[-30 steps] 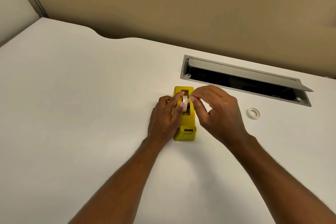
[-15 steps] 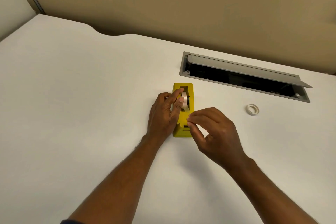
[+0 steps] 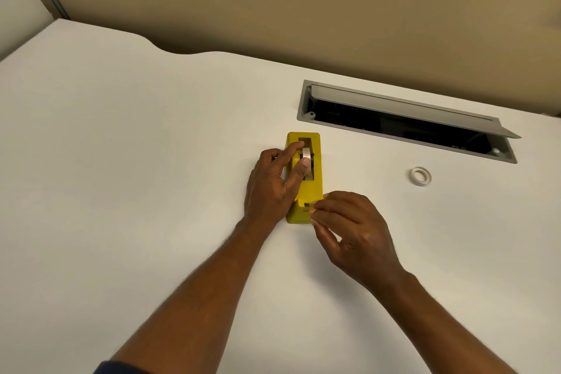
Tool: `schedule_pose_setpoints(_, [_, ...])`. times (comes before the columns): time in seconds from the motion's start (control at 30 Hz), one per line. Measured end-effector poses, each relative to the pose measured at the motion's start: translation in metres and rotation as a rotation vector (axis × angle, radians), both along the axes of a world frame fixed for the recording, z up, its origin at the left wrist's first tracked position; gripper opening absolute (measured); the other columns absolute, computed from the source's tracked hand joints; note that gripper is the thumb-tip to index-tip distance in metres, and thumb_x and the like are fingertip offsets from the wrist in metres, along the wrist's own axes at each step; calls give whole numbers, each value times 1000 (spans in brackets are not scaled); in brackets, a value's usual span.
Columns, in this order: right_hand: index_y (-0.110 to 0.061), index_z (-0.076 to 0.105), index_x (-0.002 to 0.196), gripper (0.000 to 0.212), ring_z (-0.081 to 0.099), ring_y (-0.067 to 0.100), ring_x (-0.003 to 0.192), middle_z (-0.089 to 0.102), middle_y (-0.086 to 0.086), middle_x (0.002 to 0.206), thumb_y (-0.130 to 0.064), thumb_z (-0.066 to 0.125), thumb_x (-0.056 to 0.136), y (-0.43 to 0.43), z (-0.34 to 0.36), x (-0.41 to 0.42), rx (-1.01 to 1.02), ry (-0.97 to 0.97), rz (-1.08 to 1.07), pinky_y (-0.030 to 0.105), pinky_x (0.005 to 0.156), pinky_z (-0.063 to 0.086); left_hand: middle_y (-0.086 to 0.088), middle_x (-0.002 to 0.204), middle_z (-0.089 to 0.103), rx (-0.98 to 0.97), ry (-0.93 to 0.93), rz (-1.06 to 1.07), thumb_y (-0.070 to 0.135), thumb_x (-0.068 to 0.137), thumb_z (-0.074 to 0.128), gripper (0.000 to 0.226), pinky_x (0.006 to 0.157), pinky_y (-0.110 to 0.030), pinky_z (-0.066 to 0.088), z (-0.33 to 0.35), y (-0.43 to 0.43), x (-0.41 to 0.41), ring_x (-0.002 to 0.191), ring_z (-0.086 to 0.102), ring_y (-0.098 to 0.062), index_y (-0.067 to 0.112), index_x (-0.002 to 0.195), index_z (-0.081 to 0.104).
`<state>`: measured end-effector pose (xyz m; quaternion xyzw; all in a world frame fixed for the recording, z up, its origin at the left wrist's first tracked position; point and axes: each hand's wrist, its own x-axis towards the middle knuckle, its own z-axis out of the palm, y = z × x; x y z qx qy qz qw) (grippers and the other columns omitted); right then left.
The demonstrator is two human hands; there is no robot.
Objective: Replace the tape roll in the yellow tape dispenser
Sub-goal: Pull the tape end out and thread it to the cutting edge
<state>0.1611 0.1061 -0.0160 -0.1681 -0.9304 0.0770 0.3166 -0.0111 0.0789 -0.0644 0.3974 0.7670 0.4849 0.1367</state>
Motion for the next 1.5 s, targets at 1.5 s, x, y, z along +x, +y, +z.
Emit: schedule_pose_setpoints(1.5, [-14,71,87,16,59,27,115,71,7,112,-26,63,83,-14,-4,1,-37,-238,-61,44,106,41,-2,126,52,12,42,-3,64,87,36,53,86,-28,43,-6,1,0,112,51,-16,39,133,46])
